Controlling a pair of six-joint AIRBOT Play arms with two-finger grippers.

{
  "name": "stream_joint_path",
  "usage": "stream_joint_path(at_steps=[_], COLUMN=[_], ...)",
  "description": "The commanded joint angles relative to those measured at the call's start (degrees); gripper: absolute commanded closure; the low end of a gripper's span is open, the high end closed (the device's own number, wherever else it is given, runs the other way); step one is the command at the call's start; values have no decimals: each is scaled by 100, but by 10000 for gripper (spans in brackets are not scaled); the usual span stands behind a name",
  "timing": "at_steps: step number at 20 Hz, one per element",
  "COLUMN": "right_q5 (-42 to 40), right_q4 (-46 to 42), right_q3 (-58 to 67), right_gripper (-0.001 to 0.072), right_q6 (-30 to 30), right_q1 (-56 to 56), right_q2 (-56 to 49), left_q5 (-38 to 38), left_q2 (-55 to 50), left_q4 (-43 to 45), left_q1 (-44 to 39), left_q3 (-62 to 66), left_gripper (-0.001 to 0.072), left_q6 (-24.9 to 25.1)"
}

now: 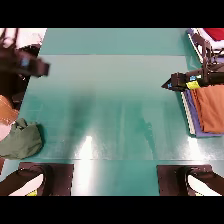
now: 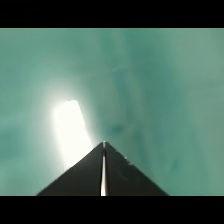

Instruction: Fold the shirts.

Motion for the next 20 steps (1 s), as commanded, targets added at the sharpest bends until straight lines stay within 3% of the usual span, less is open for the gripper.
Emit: stream_joint_path(at_steps=[1,5,6,7,9,11,13,14,16,20], right_q5=[4,-4,-4,-2,-4,-2,-7,-7,-7,31], right_q4=[-2,-4,-4,-4,-4,-7,-7,-7,-7,4], right_q3=[2,2,2,2,2,2,2,2,4,140], right_gripper=[689,689,689,689,689,689,689,689,689,689], right_q6=[0,-2,-2,-2,-2,-2,-2,-2,-2,0], right_q1=[2,2,2,2,2,2,2,2,2,2], right_q2=[-2,-2,-2,-2,-2,-2,-2,-2,-2,-2], left_q5=[-857,-931,-879,-756,-470,-284,-199,-247,-378,-437], left_q2=[1054,1495,1495,1495,1495,1495,1495,1495,1495,1495], left_q4=[984,1005,1005,1054,1423,1687,1716,1714,1711,1591], left_q1=[597,1222,1318,1370,1397,1397,1397,1397,1397,1394], left_q3=[-1340,-3036,-3410,-3727,-4199,-4503,-4708,-4725,-4660,-3665], left_gripper=[678,671,358,-13,39,39,42,82,669,680], left_q6=[-66,-66,-66,-162,-535,-787,-809,-911,-953,-1005])
